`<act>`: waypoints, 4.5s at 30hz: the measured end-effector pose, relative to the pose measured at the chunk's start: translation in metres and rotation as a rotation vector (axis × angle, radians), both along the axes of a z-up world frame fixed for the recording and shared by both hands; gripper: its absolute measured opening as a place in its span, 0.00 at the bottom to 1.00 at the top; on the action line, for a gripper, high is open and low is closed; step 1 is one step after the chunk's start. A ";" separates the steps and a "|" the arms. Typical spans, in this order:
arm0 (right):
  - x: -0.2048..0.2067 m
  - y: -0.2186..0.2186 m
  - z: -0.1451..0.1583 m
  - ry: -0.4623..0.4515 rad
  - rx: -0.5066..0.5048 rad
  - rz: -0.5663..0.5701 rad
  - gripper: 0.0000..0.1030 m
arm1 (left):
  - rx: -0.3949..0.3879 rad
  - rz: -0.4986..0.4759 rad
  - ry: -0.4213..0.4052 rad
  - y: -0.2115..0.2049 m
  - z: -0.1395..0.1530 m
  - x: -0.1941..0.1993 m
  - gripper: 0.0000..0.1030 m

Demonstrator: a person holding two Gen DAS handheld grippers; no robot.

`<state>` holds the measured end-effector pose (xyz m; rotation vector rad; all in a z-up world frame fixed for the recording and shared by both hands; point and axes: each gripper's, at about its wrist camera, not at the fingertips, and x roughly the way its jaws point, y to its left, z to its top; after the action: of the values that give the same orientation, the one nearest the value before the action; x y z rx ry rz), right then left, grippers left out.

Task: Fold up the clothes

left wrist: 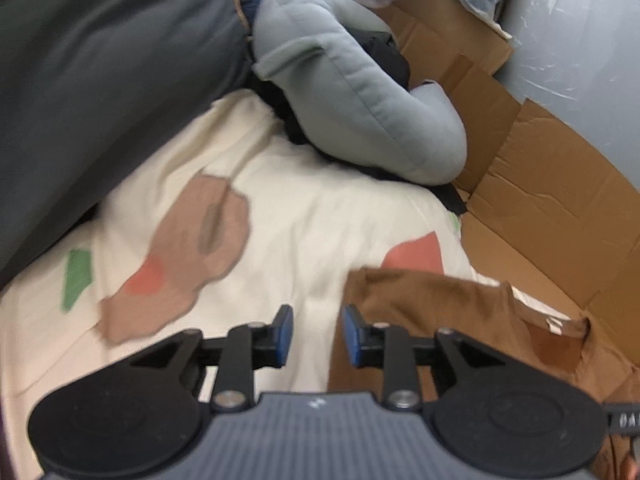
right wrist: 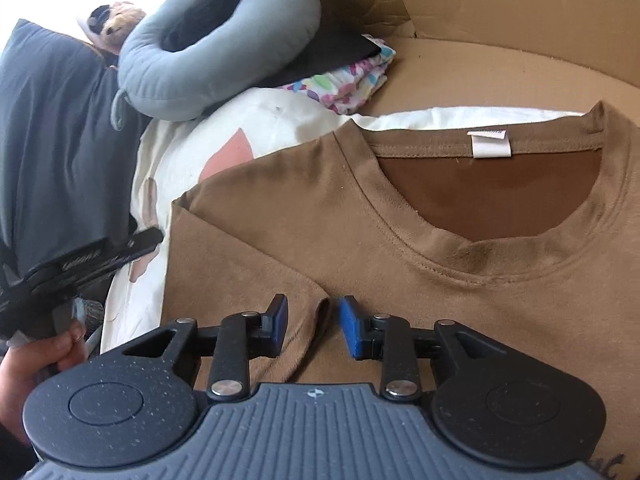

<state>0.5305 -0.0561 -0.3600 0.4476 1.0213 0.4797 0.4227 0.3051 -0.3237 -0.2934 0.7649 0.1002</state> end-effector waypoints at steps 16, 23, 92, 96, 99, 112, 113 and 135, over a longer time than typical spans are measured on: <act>-0.044 0.009 -0.003 0.102 0.091 0.119 0.30 | -0.051 -0.009 0.144 0.012 0.005 -0.111 0.28; -0.055 0.028 -0.012 0.156 0.113 0.190 0.30 | -0.057 -0.055 0.184 0.001 -0.006 -0.129 0.29; 0.013 0.012 -0.004 -0.116 -0.099 0.168 0.00 | -0.400 0.002 0.144 -0.045 -0.038 -0.135 0.05; 0.015 0.011 0.005 -0.140 -0.087 0.167 0.00 | -0.513 0.041 0.132 -0.028 -0.033 -0.140 0.05; 0.018 0.015 0.004 -0.139 -0.099 0.163 0.00 | -0.612 0.067 0.158 -0.020 -0.043 -0.140 0.05; 0.025 0.029 0.000 -0.132 -0.118 0.163 0.00 | -0.735 0.119 0.194 -0.016 -0.071 -0.141 0.19; 0.026 0.030 0.000 -0.131 -0.116 0.162 0.00 | -0.741 0.115 0.189 -0.016 -0.072 -0.143 0.19; 0.021 0.023 0.000 -0.107 -0.205 0.195 0.03 | -0.852 0.150 0.270 -0.002 -0.092 -0.145 0.07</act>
<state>0.5517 -0.0329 -0.3597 0.1388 1.0032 0.5601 0.2772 0.3029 -0.4159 -1.1653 1.0271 -0.0540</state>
